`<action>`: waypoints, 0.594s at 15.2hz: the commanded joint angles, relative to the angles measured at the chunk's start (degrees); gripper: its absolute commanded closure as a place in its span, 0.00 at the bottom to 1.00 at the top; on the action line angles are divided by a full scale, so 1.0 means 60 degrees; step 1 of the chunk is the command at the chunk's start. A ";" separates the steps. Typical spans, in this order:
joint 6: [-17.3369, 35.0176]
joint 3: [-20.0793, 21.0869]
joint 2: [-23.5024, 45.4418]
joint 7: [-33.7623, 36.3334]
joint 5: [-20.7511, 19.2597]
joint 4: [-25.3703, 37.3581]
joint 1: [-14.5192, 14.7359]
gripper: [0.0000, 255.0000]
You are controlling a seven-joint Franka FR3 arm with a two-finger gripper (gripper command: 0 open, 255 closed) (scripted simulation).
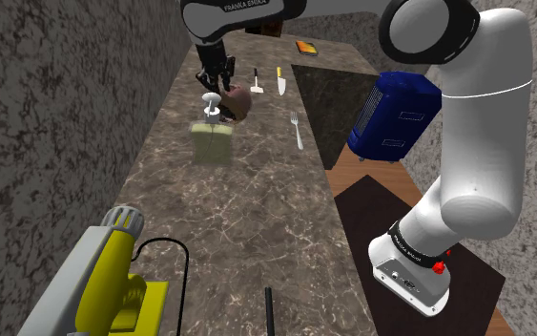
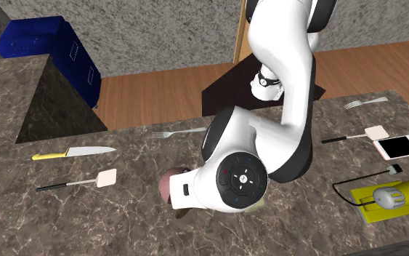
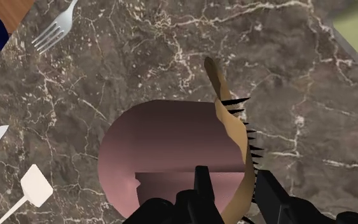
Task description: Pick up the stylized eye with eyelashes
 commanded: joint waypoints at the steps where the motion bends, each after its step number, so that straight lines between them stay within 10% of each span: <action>1: -0.0209 0.0005 -0.0078 -0.0073 0.0022 0.0162 0.0000 1.00; 9: -0.1035 0.0018 -0.0157 -0.0302 0.0080 0.0945 0.0071 1.00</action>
